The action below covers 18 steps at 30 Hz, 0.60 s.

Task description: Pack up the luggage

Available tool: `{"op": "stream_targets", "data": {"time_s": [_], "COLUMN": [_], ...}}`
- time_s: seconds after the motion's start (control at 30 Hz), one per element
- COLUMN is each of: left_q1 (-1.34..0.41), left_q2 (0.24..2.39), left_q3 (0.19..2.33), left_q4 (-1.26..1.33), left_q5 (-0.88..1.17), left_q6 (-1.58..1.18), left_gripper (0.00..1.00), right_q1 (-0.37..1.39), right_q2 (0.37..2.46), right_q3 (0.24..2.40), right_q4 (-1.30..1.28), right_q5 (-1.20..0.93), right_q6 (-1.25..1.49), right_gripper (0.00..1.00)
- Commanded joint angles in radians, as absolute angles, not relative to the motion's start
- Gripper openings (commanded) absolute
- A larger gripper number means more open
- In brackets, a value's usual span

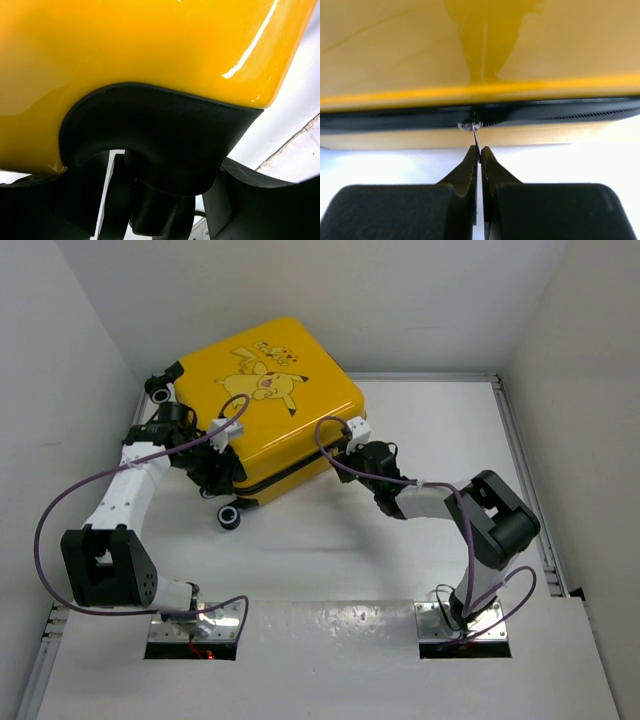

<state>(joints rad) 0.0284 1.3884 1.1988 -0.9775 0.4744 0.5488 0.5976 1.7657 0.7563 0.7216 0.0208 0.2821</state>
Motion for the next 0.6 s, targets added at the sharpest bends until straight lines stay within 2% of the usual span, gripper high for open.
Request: {"op": "stream_targets", "data": {"time_s": [0.0,0.57], "left_q1": [0.064,0.064], "left_q2": [1.402,1.393], "left_q3": [1.190,1.190], "left_q4": [-0.922,-0.922], "left_q5": [0.430,0.439], "left_q6": [0.568,0.577], "left_gripper": [0.71,0.71], "right_q1": [0.575,0.574], "right_q2": [1.686,1.674], "right_q3": [0.741,0.745], "right_q4": [0.847,0.848], "right_q5": [0.020,0.003], "right_q6": [0.259,0.284], "right_gripper": [0.00,0.00]}}
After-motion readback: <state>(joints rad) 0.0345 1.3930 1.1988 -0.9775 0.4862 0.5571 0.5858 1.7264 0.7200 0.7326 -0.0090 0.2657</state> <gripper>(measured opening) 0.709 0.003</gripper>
